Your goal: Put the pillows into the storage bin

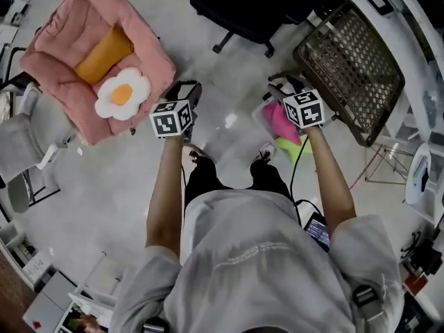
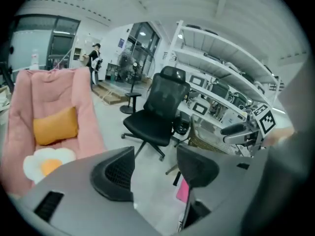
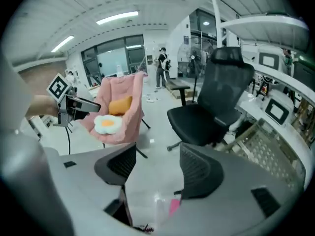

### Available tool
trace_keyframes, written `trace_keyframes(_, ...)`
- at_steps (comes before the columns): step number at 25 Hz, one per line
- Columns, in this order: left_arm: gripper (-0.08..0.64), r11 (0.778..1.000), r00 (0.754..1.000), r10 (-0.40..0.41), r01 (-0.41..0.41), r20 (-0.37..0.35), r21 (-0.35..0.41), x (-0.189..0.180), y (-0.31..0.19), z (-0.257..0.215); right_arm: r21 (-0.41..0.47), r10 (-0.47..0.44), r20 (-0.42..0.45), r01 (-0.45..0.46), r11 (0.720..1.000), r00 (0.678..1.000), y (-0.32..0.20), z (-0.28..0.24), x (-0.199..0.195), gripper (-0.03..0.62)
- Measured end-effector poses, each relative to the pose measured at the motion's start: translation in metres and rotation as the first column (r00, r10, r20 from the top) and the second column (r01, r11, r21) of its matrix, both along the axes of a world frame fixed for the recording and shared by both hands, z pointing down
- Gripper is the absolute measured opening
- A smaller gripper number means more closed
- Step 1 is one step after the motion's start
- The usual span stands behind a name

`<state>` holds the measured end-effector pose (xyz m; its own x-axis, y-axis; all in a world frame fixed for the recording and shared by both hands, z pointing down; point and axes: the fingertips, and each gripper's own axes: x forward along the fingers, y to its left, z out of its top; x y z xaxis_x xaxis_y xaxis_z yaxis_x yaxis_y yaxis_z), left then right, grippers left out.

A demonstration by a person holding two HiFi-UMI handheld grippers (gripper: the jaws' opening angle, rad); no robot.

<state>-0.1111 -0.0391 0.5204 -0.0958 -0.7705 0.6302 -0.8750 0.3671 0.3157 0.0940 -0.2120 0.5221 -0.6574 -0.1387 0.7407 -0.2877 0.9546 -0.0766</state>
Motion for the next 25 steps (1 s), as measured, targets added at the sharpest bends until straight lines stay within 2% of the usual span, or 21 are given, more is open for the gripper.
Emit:
trace_keyframes(4,0.285,0.994,0.994,-0.107,0.106,0.034,0.034,-0.077,0.063,-0.032,0.010,-0.089,0.067,0.089,0.996,0.994,0.044,-0.040,-0.095,0.284)
trace_keyframes(9,0.282,0.970,0.970,-0.241,0.241,0.033,0.020,-0.147,0.151,-0.033,-0.017,-0.242,0.075,0.244,0.970,0.967,0.112,-0.039,-0.197,0.285)
trace_keyframes(13,0.282,0.943,0.943,-0.332,0.333,0.026,-0.027,-0.189,0.220,-0.017,-0.039,-0.411,0.044,0.413,0.910,0.910,0.174,-0.020,-0.272,0.301)
trace_keyframes(16,0.282,0.921,0.923,-0.386,0.385,0.002,-0.054,-0.210,0.258,-0.004,-0.059,-0.480,0.029,0.481,0.875,0.877,0.213,-0.008,-0.314,0.296)
trace_keyframes(22,0.281,0.855,0.853,-0.518,0.512,-0.063,-0.087,-0.236,0.309,0.022,-0.071,-0.620,0.007,0.619,0.782,0.785,0.265,0.013,-0.385,0.273)
trace_keyframes(25,0.281,0.812,0.807,-0.582,0.570,-0.102,-0.126,-0.248,0.324,0.046,-0.085,-0.666,-0.002,0.663,0.744,0.746,0.276,0.033,-0.429,0.313)
